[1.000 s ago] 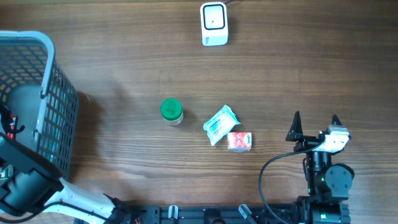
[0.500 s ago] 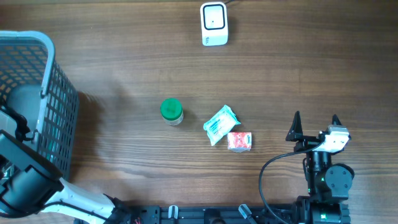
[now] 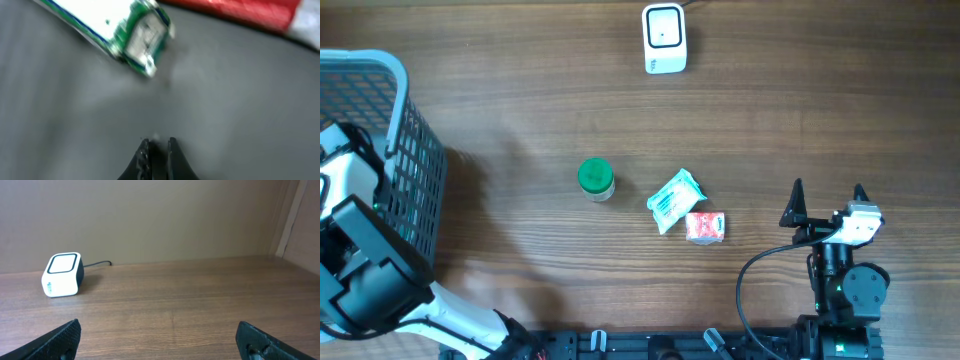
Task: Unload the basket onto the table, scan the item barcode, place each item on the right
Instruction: 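Reach the left gripper toward the white-green box in the basket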
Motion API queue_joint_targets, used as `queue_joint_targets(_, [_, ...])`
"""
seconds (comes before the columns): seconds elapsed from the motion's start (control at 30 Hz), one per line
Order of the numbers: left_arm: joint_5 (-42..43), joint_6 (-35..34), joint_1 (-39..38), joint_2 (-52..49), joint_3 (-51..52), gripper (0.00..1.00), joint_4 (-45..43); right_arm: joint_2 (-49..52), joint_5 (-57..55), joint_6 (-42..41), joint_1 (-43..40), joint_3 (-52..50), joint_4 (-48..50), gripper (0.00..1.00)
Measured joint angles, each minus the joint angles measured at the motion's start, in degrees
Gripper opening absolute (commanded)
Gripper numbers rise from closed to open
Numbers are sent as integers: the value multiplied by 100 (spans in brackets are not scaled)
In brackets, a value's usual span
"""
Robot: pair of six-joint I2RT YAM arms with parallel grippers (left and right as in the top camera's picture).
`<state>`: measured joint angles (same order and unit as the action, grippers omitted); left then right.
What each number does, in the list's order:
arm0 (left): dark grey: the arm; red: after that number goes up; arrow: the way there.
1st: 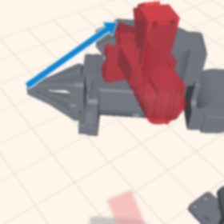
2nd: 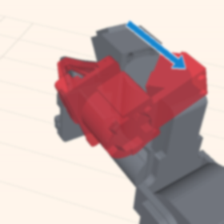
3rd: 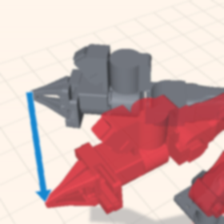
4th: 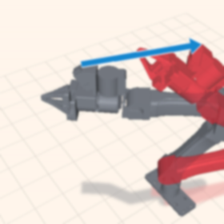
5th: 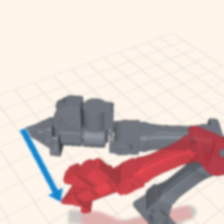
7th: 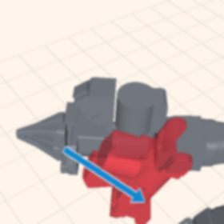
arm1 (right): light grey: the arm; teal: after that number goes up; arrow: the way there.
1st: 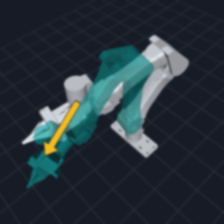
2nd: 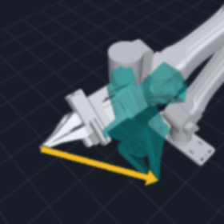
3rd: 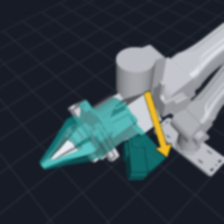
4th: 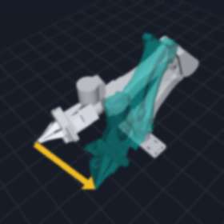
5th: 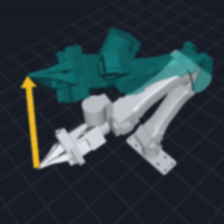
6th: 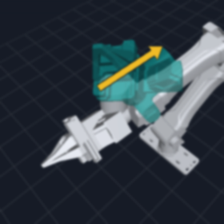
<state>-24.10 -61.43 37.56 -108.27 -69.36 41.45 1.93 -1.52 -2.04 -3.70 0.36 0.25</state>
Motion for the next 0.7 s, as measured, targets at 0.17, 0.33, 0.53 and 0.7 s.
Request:
queue_joint_targets(0.17, [-63, 0, 9, 57, 0, 16, 17, 0, -2, 2, 0, 0, 0, 100])
queue_joint_targets(0.33, [-157, -289, 103, 581, -2, 100, 179, 0, 0, 0, 0, 0, 0, 100])
queue_joint_targets(0.53, [-352, -859, 444, 885, -44, 100, 393, 0, -2, 0, 0, 0, 0, 100])
queue_joint_targets(0.7, [-356, -1537, 1121, 885, -44, 100, 472, 0, -2, 0, 0, 0, 0, 100])
